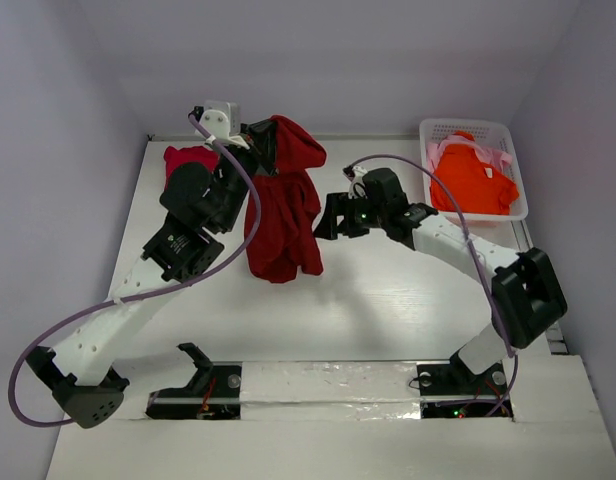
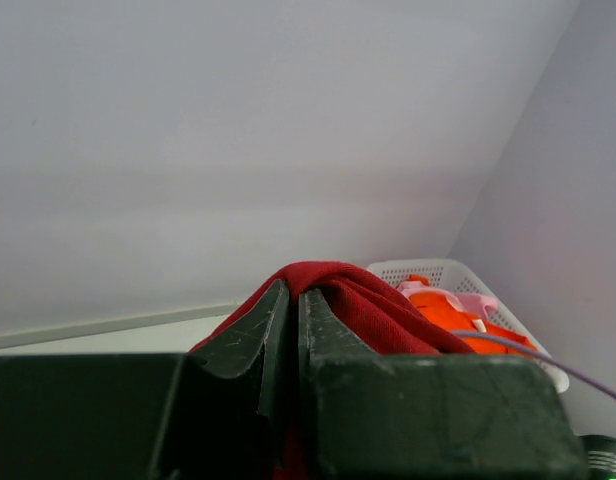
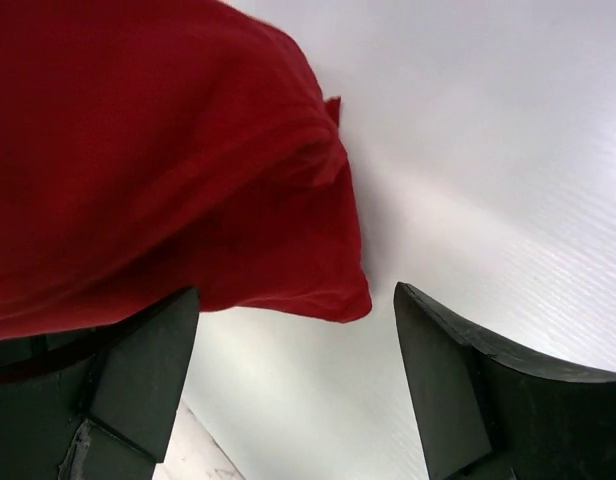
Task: Fold and stack the t-shirts
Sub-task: Flatten the tshirt out
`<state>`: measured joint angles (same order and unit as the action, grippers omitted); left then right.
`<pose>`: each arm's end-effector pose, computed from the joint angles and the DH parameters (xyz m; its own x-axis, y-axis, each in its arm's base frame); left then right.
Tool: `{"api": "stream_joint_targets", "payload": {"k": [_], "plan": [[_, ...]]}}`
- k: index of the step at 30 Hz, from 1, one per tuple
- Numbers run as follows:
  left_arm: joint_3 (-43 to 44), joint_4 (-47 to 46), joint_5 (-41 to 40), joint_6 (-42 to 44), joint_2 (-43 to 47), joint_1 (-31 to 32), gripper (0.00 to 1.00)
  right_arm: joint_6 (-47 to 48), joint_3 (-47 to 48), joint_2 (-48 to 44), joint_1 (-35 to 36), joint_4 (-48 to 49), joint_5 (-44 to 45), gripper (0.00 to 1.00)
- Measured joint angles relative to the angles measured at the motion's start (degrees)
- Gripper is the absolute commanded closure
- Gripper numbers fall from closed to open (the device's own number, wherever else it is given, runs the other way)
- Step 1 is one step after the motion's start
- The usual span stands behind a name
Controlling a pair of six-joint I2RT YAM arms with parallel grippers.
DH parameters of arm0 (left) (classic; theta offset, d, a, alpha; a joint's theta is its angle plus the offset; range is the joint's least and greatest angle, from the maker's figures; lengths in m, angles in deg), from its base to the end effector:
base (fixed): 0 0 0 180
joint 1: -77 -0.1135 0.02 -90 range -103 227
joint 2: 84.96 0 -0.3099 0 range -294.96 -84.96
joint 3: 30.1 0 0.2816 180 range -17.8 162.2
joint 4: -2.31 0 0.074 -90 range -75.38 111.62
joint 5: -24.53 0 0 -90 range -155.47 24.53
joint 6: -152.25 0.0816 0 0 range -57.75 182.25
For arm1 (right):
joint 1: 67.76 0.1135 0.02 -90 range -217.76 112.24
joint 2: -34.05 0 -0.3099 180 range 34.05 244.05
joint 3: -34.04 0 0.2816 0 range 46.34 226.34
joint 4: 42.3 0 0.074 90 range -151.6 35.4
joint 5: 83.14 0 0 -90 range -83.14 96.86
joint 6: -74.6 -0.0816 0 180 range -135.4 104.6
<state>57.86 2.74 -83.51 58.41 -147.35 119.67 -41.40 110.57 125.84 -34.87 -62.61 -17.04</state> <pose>0.2139 -0.1628 0.5741 0.2823 -0.3468 -0.8944 0.4583 0.8679 -0.1919 0.3366 0.2570 0.2627 -0.7780 -0.0258 -0.6278 -0.4808 0.6676 0.5684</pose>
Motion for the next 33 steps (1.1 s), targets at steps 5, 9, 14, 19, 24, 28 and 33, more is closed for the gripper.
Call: {"api": "stream_joint_targets", "payload": {"k": [5, 9, 14, 19, 24, 28, 33], "plan": [[-1.11, -0.72, 0.02, -0.31, 0.11, 0.00, 1.00, 2.21, 4.55, -4.46, 1.75, -4.31, 7.17, 0.17], [-1.49, -0.79, 0.02, -0.66, 0.35, 0.00, 1.00, 2.91, 7.15, -5.55, 2.14, -4.42, 10.23, 0.17], [-2.14, -1.05, -0.02, -0.74, 1.20, 0.00, 1.00, 3.48, 7.74, -3.78, 2.89, -4.04, 12.35, 0.18], [-2.29, -1.31, -0.24, -0.72, 1.84, 0.00, 1.00, 3.56, 8.00, 1.27, 3.21, -3.02, 12.52, 0.18], [-3.04, -1.73, -0.48, -0.72, 2.51, 0.00, 1.00, 3.52, 8.00, 3.87, 3.21, -1.51, 12.57, 0.18], [-3.63, -2.43, -0.44, -0.74, 2.56, 0.00, 1.00, 3.54, 8.04, 3.93, 3.21, 0.11, 12.57, 0.19], [-4.26, -2.60, -0.44, -0.98, 2.56, 0.00, 1.00, 3.80, 8.04, 3.93, 3.21, 2.78, 12.52, 0.22]]}}
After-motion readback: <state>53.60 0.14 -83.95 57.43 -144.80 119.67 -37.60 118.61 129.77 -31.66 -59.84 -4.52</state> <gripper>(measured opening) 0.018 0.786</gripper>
